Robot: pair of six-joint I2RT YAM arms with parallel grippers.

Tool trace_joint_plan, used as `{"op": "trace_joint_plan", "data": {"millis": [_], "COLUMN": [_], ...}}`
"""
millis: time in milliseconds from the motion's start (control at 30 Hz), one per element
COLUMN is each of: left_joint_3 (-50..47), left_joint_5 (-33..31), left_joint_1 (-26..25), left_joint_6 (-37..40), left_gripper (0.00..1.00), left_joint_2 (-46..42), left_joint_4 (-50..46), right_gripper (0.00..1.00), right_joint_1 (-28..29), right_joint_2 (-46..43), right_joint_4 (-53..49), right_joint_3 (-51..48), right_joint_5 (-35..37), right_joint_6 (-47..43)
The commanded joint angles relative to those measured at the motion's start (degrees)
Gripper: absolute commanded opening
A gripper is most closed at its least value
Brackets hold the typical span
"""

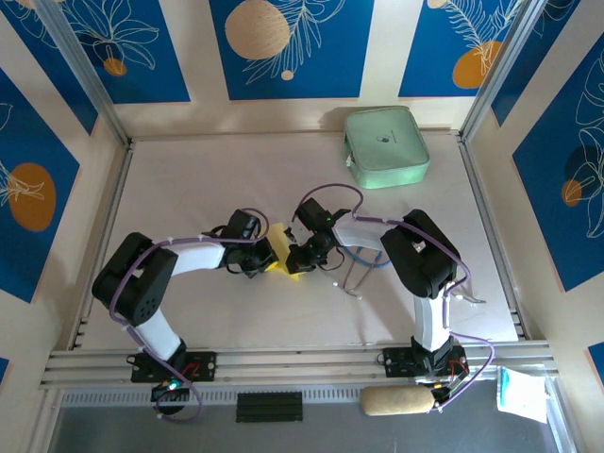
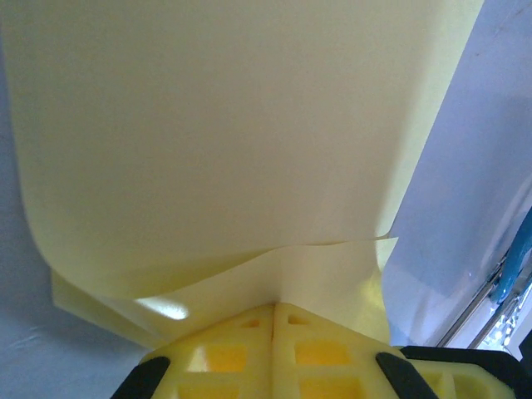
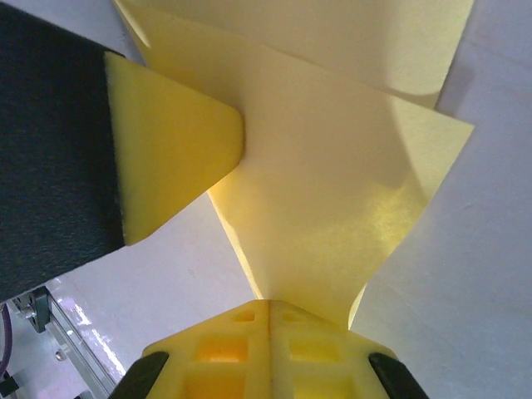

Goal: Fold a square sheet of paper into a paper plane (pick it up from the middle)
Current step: Third fold the triangle at the center of the table.

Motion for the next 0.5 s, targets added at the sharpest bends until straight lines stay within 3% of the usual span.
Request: {"op": "trace_joint_plan", "data": {"millis": [0,467], "left_joint_3": [-0.97,0.33], "left_joint_5": [-3.11,-3.31], "left_joint_1": [-0.52,-0.49], "left_joint_6": [-0.26,0.73], "left_gripper": [0.07,0.08], "left_joint_2": [1.99,2.15], "left_joint_4": [-3.79,-4.81], "right_gripper": [0.06,0.05], "right_joint_1": [0.29,0.49], "right_joint_2": [1.45,1.99], "right_joint_4": [-1.64,-2.61], "right_joint_3": [1.20,0.39], "right_joint_5": [0.18,-0.38], "right_joint_6": [-0.87,-1.65]}}
